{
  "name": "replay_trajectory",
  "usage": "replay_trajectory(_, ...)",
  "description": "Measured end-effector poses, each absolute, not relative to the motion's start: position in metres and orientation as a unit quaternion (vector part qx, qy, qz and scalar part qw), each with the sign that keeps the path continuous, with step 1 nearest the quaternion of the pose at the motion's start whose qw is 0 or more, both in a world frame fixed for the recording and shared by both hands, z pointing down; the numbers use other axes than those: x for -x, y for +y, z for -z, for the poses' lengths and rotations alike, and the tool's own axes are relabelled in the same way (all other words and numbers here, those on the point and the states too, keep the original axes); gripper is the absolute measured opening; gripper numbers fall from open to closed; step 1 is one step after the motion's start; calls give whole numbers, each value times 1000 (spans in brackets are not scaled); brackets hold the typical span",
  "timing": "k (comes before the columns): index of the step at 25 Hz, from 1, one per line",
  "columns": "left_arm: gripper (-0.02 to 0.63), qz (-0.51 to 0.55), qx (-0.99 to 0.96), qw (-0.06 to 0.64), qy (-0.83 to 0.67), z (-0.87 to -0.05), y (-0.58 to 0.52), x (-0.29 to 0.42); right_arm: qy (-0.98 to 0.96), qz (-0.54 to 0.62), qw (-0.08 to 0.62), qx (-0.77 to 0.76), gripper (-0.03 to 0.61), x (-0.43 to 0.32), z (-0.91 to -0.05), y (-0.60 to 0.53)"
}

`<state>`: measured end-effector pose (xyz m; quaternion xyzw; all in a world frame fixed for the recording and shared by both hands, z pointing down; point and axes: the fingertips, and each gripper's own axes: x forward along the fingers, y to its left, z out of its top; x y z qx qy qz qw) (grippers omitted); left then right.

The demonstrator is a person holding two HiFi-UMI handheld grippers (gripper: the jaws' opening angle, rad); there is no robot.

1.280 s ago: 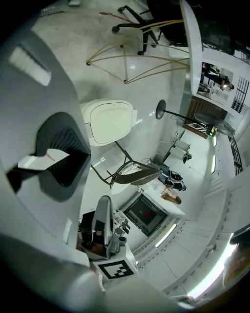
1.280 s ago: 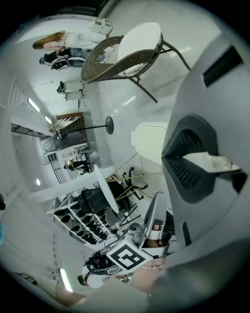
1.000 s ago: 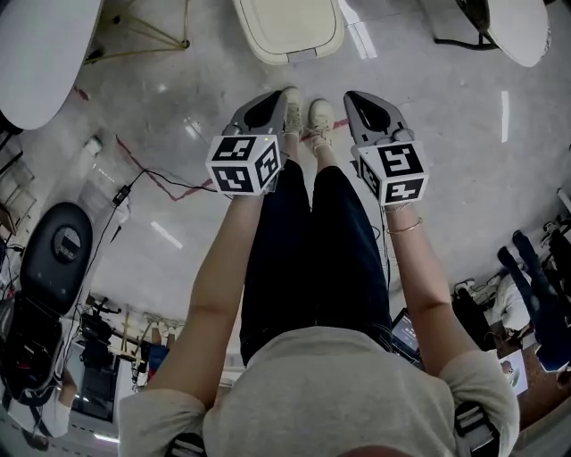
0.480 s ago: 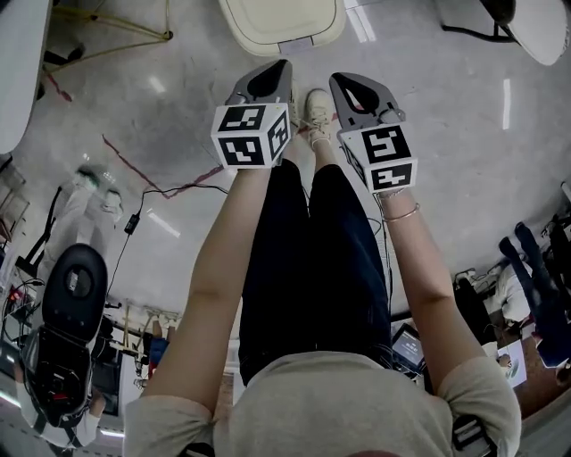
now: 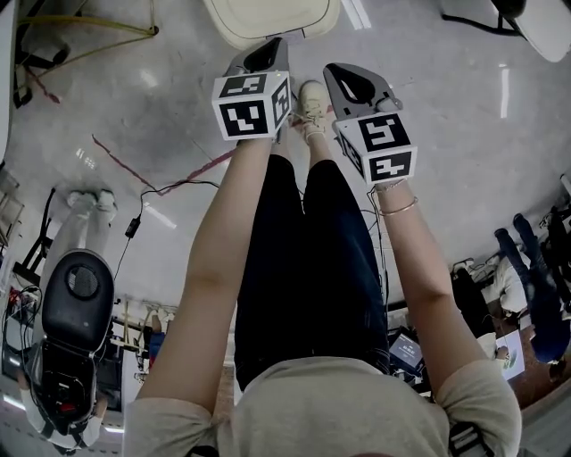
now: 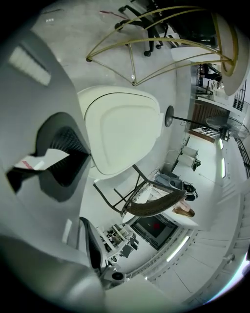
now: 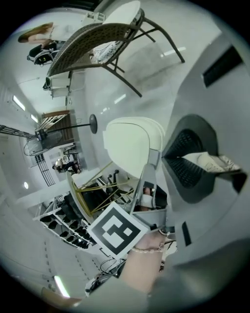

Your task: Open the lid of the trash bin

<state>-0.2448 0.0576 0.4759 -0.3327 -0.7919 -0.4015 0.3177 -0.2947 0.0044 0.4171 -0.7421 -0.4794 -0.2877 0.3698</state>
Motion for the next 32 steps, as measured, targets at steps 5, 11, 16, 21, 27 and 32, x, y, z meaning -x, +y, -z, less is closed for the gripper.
replay_trajectory(5, 6, 388, 319, 339, -796, -485, 60, 250, -486, 284, 384, 732, 6, 304, -427, 7)
replay_trajectory(11, 6, 375, 317, 345, -800, -487, 58, 253, -493, 278, 387, 728, 6, 312, -433, 16)
replay_trajectory(16, 6, 350, 310, 358, -808, -489, 55, 253, -498, 276, 390, 724, 7, 313, -436, 22)
replay_trajectory(21, 6, 334, 292, 381, -811, -490, 52, 256, -508, 276, 390, 716, 6, 321, -435, 20)
replay_trajectory(27, 6, 312, 291, 398, -812, -492, 52, 251, -521, 282, 384, 708, 6, 325, -431, 22)
replay_trajectory(32, 6, 321, 276, 403, -811, -493, 52, 254, -521, 281, 381, 710, 6, 324, -428, 22)
